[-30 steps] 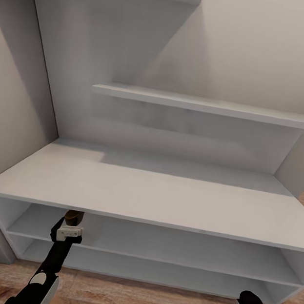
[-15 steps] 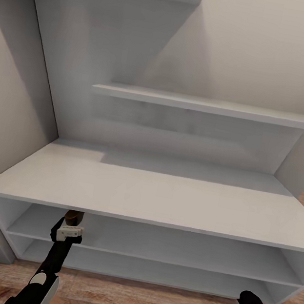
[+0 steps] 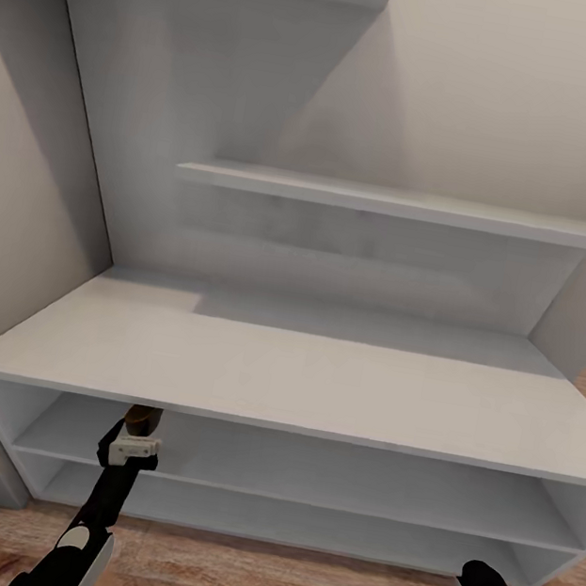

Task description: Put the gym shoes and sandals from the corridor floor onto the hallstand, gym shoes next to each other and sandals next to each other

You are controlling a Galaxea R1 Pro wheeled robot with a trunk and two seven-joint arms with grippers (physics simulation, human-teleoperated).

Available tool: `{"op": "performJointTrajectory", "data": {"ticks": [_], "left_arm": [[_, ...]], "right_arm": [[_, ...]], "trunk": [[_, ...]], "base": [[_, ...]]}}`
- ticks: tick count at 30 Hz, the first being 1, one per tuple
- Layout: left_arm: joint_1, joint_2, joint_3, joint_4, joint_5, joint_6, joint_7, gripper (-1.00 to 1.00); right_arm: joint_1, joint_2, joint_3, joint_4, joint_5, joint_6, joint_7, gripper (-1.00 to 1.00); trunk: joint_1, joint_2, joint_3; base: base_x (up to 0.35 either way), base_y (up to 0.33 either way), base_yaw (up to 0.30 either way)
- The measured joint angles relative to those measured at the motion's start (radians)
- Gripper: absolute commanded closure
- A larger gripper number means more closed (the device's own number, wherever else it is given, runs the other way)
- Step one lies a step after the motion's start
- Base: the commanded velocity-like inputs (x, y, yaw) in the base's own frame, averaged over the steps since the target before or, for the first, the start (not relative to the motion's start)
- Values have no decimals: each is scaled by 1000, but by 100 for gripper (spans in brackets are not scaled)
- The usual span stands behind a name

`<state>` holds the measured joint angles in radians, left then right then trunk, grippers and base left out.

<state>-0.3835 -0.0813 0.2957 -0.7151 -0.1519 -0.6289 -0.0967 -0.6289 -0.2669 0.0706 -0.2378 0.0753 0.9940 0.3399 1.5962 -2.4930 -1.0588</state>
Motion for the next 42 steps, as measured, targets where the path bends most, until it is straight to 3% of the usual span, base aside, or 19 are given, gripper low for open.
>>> {"op": "performJointTrajectory", "data": {"ticks": [42], "left_arm": [[0, 2, 0, 3, 0, 0, -1, 100]], "right_arm": [[0, 0, 0, 0, 0, 0, 0, 100]], "trunk": [[0, 0, 0]], "base": [[0, 0, 0]]}}
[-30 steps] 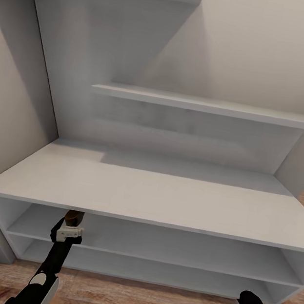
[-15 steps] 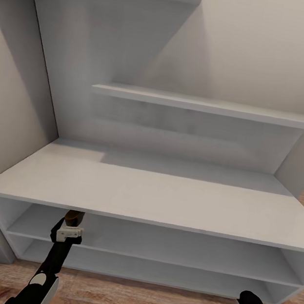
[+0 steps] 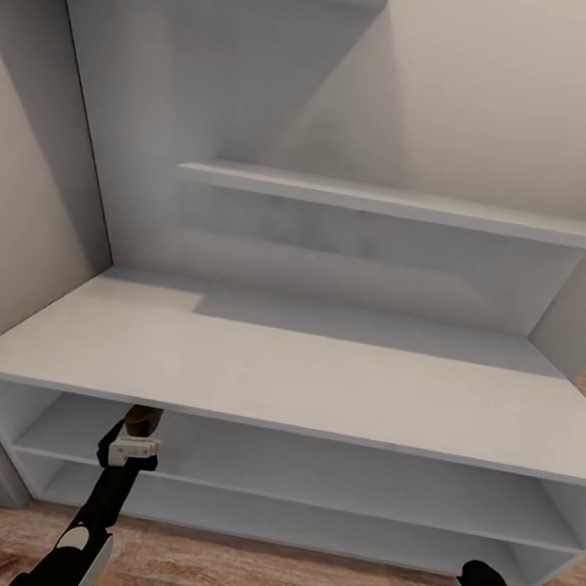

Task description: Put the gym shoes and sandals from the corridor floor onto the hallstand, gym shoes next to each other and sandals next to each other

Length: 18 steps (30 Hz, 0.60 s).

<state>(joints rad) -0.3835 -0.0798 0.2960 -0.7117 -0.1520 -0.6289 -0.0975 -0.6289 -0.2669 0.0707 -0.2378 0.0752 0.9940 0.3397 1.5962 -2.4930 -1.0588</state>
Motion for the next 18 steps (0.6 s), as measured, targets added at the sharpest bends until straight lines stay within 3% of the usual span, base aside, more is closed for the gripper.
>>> {"op": "performJointTrajectory", "data": {"ticks": [18], "left_arm": [[0, 0, 0, 0, 0, 0, 0, 100]], "right_arm": [[0, 0, 0, 0, 0, 0, 0, 100]], "trunk": [[0, 0, 0]], "base": [[79, 0, 0]]}}
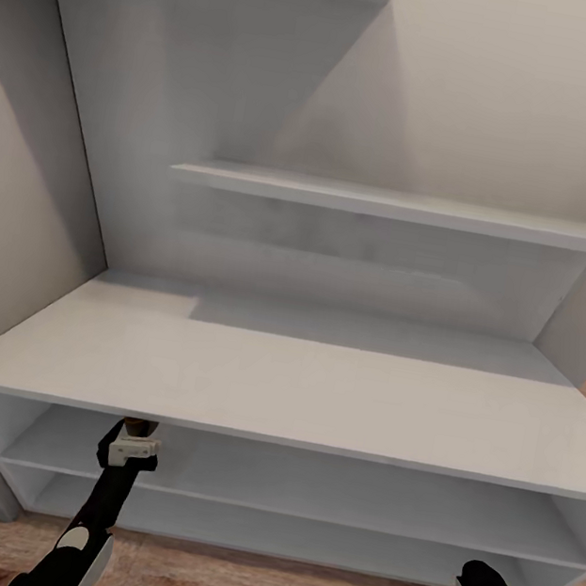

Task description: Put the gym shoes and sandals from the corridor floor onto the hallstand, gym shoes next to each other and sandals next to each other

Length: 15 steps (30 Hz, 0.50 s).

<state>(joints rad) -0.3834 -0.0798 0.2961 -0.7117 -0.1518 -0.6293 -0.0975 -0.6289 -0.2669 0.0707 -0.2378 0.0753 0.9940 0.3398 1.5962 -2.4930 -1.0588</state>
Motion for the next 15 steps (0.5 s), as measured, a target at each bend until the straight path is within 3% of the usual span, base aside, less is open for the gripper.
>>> {"op": "performJointTrajectory", "data": {"ticks": [15], "left_arm": [[0, 0, 0, 0, 0, 0, -1, 100]], "right_arm": [[0, 0, 0, 0, 0, 0, 0, 100]], "trunk": [[0, 0, 0]], "base": [[4, 0, 0]]}}
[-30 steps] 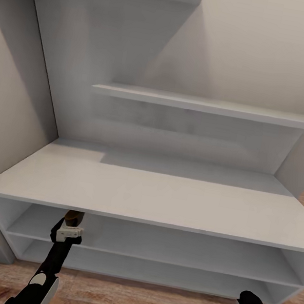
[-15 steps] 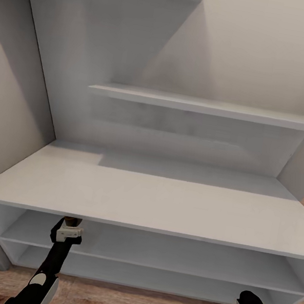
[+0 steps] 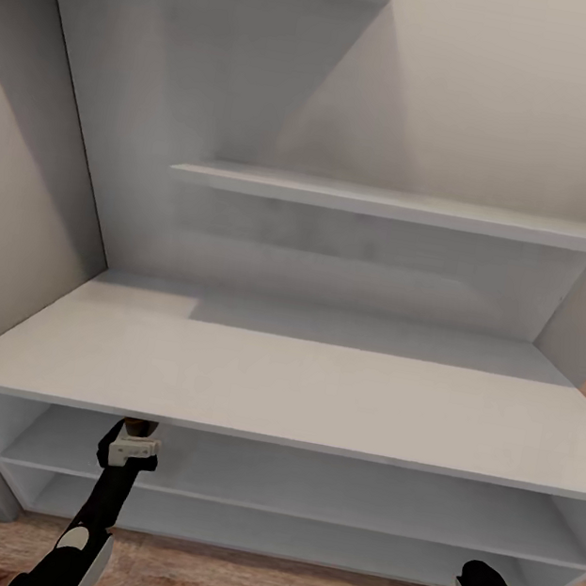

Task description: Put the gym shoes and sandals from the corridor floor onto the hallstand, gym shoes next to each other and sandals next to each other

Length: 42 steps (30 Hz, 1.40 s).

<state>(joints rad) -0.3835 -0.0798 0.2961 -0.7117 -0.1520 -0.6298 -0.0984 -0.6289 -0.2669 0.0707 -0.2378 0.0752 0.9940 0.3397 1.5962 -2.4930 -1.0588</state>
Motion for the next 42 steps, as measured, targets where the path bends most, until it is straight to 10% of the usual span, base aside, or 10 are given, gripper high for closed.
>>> {"op": "performJointTrajectory", "data": {"ticks": [42], "left_arm": [[0, 3, 0, 19, 0, 0, 1, 100]], "right_arm": [[0, 0, 0, 0, 0, 0, 0, 100]], "trunk": [[0, 0, 0]], "base": [[0, 0, 0]]}}
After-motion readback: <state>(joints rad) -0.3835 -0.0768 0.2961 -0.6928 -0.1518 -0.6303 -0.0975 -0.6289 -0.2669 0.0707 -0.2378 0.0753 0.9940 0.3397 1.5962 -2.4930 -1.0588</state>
